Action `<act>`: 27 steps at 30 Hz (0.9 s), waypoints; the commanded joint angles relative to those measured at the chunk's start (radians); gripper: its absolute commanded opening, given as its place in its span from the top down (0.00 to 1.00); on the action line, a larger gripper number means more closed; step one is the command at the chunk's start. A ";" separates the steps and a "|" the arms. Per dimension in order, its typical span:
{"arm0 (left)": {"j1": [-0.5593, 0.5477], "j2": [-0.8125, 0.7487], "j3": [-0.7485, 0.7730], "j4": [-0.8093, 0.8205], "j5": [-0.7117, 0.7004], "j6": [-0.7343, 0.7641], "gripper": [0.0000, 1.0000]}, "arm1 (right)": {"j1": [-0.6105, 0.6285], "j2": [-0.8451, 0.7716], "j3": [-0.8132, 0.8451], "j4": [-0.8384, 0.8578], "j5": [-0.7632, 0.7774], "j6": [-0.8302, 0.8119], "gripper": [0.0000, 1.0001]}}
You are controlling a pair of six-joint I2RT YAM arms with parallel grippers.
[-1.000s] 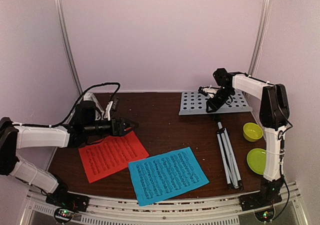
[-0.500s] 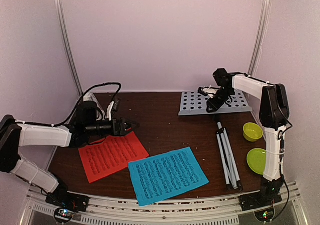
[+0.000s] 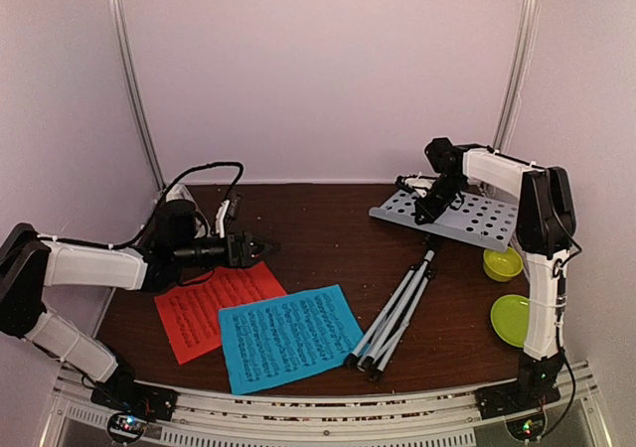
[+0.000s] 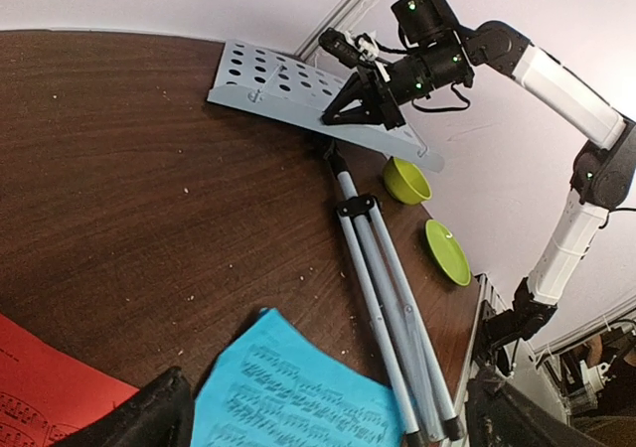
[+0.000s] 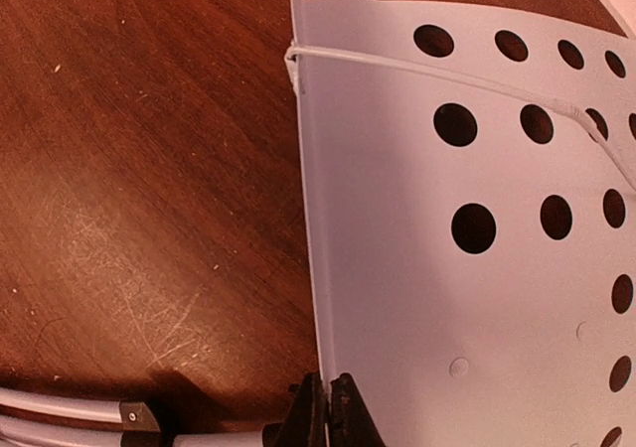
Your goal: Set up the instrument practice props
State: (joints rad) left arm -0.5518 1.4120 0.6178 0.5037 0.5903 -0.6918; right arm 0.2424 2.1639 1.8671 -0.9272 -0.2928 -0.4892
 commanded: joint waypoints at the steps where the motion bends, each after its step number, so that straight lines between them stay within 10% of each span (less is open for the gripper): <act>1: -0.006 0.020 0.027 0.088 0.026 -0.017 0.02 | 0.009 0.005 0.018 -0.043 -0.003 0.076 0.97; 8: -0.005 0.040 0.030 0.116 0.035 -0.027 0.02 | 0.008 0.000 -0.008 -0.078 0.061 0.110 0.75; 27: -0.007 0.090 0.024 0.216 0.064 -0.070 0.02 | -0.035 -0.107 -0.137 -0.062 0.102 0.176 0.71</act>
State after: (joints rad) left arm -0.5518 1.4933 0.6212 0.6373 0.6338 -0.7506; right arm 0.2157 2.0956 1.7557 -0.9665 -0.2352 -0.3351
